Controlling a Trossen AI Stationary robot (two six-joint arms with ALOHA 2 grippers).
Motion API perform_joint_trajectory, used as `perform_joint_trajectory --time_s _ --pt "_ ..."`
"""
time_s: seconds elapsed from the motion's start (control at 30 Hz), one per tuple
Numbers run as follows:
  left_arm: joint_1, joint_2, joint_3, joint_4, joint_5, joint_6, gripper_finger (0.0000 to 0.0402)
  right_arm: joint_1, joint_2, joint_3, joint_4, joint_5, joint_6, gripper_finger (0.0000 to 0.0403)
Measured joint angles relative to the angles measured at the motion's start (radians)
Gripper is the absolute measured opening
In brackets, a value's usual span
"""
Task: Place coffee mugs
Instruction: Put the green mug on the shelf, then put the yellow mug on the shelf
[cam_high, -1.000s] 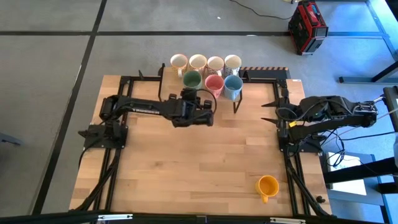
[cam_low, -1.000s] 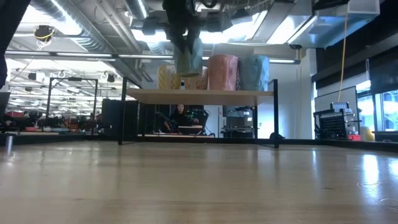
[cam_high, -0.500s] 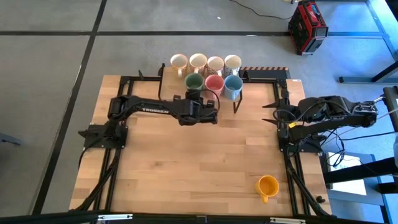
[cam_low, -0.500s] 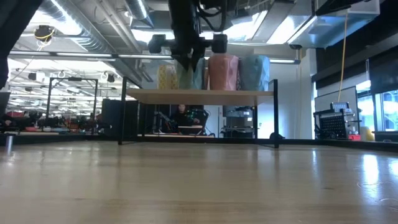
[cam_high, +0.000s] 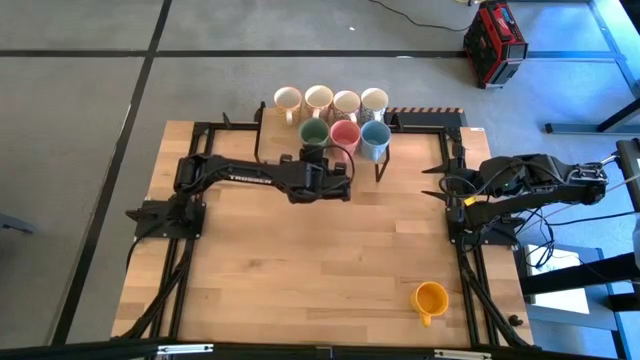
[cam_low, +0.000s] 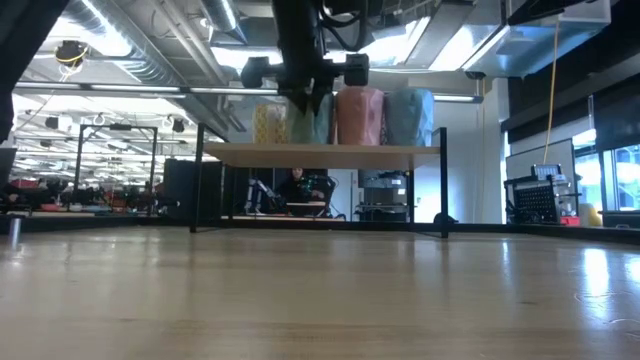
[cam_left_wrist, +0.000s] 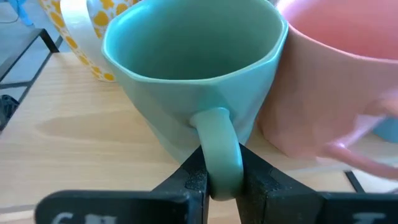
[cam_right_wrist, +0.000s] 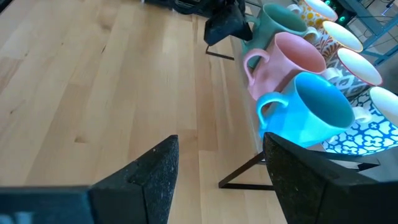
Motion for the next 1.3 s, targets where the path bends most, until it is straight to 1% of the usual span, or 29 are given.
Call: perform_joint_trajectory --time_s 0.17,0.3,0.5,0.63,0.9,1.1,1.3 --pt "-0.009 0.0 0.0 0.001 -0.002 -0.001 0.0055 0.0 0.0 0.0 0.0 0.0 0.0 0.0223" --pt "-0.008 0.0 -0.001 0.002 0.0 -0.002 0.0077 0.0 0.0 0.0 0.0 -0.003 0.0 0.0223" --pt "-0.009 0.0 -0.001 0.002 0.004 0.002 0.0115 0.0 0.0 0.0 0.0 -0.047 0.0 0.0223" --pt "-0.013 -0.014 -0.002 0.001 0.002 0.006 0.0132 0.0 0.0 0.0 0.0 -0.048 0.0 0.0223" --pt "-0.014 -0.036 0.001 -0.007 0.003 0.069 0.0136 0.0 0.0 0.0 0.0 -0.047 0.0 0.0223" --pt "-0.016 -0.036 0.054 -0.007 -0.001 0.165 0.0136 0.0 0.001 0.0 0.0 -0.046 0.0 0.0223" --pt "-0.016 -0.036 0.117 -0.007 -0.027 0.265 0.0136 0.0 0.001 0.0 0.0 -0.046 0.0 0.0223"
